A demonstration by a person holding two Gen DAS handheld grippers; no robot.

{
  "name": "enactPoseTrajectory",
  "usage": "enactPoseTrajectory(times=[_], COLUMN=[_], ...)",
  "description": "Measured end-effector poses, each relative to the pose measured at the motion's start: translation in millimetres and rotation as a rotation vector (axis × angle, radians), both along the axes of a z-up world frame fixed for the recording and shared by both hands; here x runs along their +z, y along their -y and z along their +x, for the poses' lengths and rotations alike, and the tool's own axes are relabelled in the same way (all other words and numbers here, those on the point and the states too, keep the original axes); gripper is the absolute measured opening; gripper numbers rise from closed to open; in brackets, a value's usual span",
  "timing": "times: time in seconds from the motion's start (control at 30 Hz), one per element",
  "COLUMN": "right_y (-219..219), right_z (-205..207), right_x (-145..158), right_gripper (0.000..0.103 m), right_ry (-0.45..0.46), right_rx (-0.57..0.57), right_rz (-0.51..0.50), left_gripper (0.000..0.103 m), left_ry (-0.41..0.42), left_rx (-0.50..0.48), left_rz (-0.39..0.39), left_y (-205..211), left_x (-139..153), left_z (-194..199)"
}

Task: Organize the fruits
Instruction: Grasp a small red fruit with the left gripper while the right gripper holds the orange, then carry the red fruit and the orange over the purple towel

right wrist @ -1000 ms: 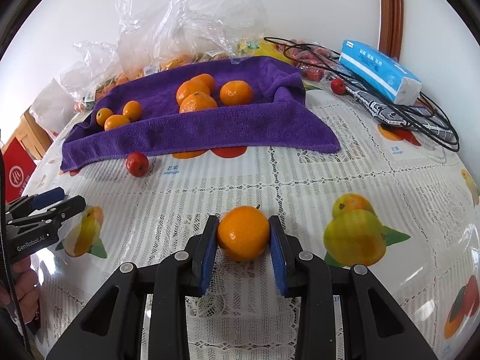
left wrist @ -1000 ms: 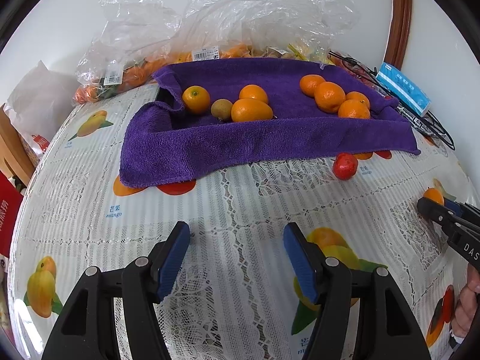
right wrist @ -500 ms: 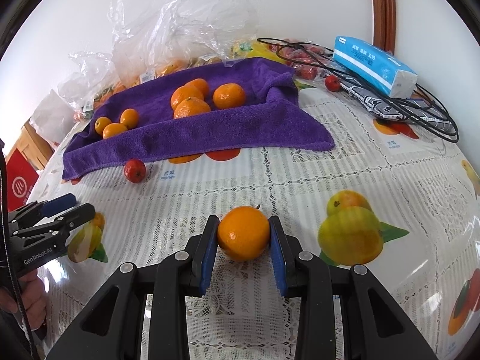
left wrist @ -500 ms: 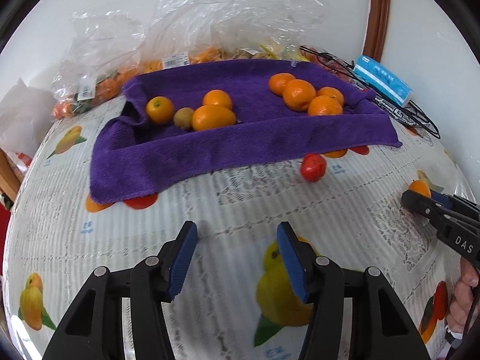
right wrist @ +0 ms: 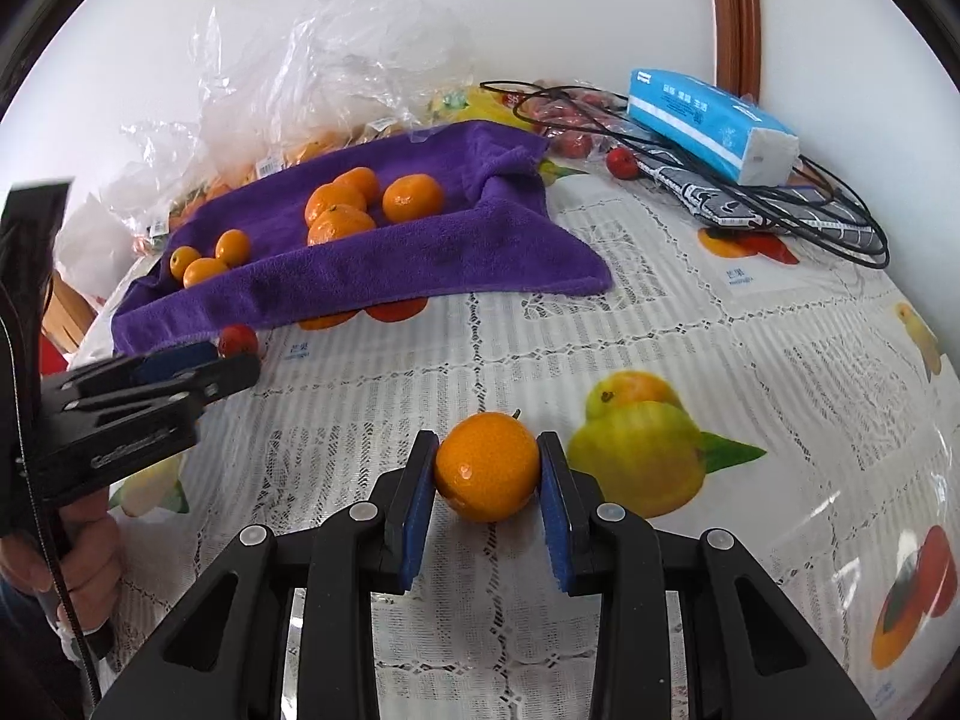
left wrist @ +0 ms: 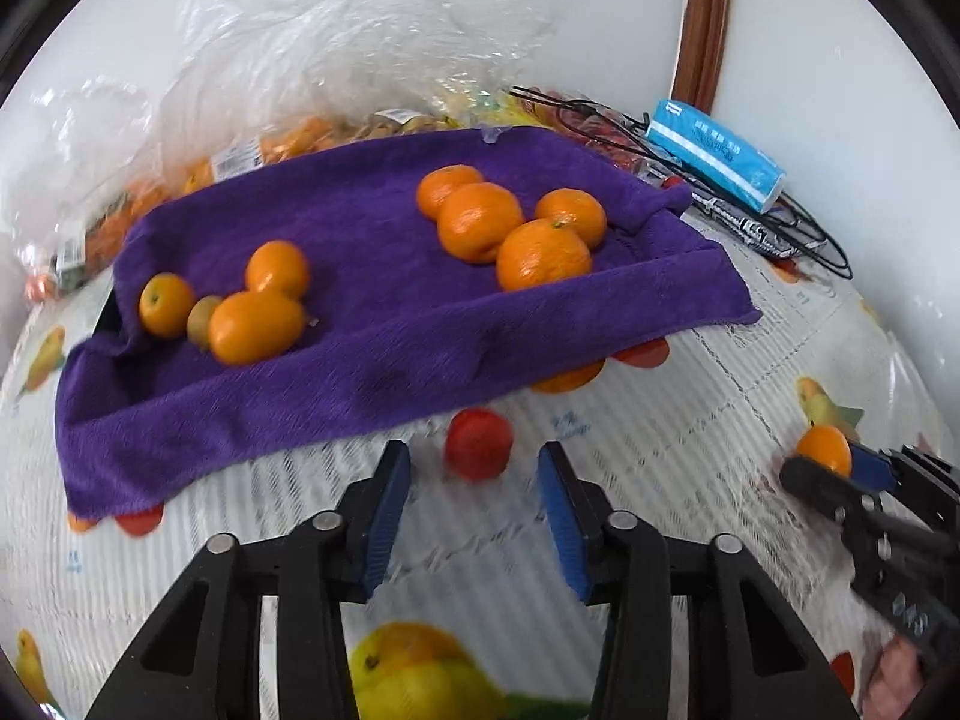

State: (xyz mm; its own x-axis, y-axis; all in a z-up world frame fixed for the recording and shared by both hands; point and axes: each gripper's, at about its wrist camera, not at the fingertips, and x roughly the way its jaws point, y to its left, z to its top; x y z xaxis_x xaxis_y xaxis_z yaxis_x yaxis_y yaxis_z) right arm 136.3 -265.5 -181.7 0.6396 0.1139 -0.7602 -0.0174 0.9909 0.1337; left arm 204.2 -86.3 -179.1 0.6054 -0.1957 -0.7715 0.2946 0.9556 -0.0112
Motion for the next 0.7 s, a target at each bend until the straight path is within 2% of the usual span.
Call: enactPoseTrajectory(times=[0.07,0.2,0.4,0.7], right_y=[-6,-8,-7,-8], right_z=[0,1,3,4], right_x=[0,-1,-1,0], right_gripper=[0.033,0.033,0.033,0.033], right_ry=[0.001,-0.003,-0.007,-0.007], right_rx=[0.021,0.034,0.049,0.034], right_rz=[-0.013,-0.016,0.006,-0.009], left_gripper=[0.036,0.023,0.023,0.023], left_ry=[0.002,0.002,-0.002,-0.008], left_rx=[-0.003,0.001,0.027,0.051], left_rz=[0.016,0.003,-0.079,-0.096], left_y=[6,5,-9,-26], left_x=[0,0,2,9], left_z=[3,4,6,-1])
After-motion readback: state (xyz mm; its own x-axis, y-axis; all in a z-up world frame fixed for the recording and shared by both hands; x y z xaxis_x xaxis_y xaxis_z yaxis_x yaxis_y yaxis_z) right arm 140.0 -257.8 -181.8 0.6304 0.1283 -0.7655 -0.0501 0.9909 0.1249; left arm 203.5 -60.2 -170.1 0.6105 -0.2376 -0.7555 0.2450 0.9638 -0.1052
